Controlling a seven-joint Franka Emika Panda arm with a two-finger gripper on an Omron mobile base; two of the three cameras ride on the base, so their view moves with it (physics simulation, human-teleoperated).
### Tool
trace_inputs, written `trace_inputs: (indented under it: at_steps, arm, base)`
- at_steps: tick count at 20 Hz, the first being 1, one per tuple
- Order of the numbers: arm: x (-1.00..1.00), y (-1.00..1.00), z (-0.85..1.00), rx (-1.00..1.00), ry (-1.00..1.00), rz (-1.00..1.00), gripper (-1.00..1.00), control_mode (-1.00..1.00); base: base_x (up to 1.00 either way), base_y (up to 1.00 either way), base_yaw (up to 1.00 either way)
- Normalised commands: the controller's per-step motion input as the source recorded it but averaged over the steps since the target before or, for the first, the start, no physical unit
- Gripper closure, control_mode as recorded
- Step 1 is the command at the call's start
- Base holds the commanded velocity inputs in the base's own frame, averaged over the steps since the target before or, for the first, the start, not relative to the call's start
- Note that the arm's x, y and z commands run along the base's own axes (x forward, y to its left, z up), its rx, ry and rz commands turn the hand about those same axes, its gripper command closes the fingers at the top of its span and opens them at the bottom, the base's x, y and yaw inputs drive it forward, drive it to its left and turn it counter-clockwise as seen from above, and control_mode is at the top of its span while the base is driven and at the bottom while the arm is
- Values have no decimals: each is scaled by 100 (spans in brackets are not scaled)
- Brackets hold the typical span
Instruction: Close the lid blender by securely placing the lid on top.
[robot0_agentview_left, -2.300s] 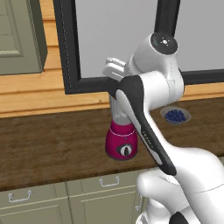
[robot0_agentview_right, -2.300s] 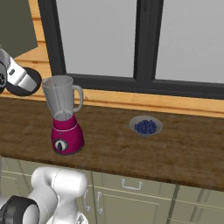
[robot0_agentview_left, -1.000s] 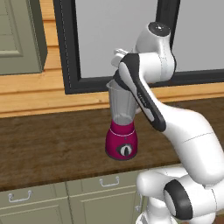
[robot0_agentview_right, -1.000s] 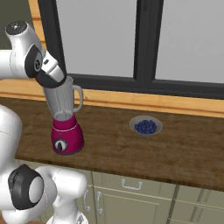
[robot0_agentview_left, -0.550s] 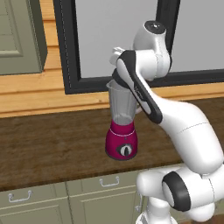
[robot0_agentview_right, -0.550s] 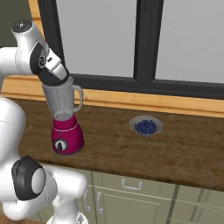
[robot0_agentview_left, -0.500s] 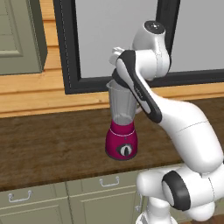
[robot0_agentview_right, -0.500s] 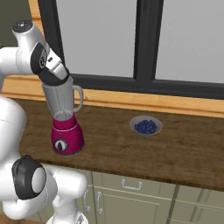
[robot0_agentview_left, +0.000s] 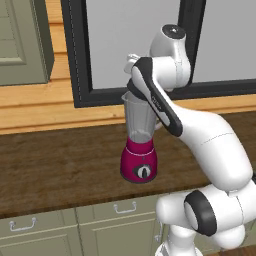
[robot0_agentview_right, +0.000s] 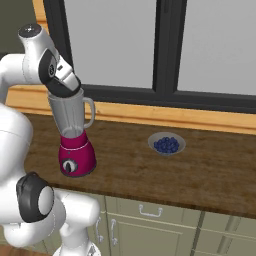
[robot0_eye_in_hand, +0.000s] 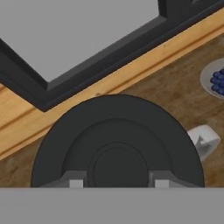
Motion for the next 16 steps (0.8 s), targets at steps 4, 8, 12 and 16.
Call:
trace_inputs:
  at_steps: [4, 8, 12, 16]
  arm:
    - [0, 0, 0, 0, 5, 0, 100, -100]
    - [0, 0, 0, 0, 10, 0, 100, -100]
    - [0, 0, 0, -3, 10, 0, 100, -100]
    - [0, 0, 0, -3, 9, 0, 100, -100]
  base:
    - [0, 0, 0]
    - [0, 0, 0]
    - [0, 0, 0]
    - [0, 0, 0]
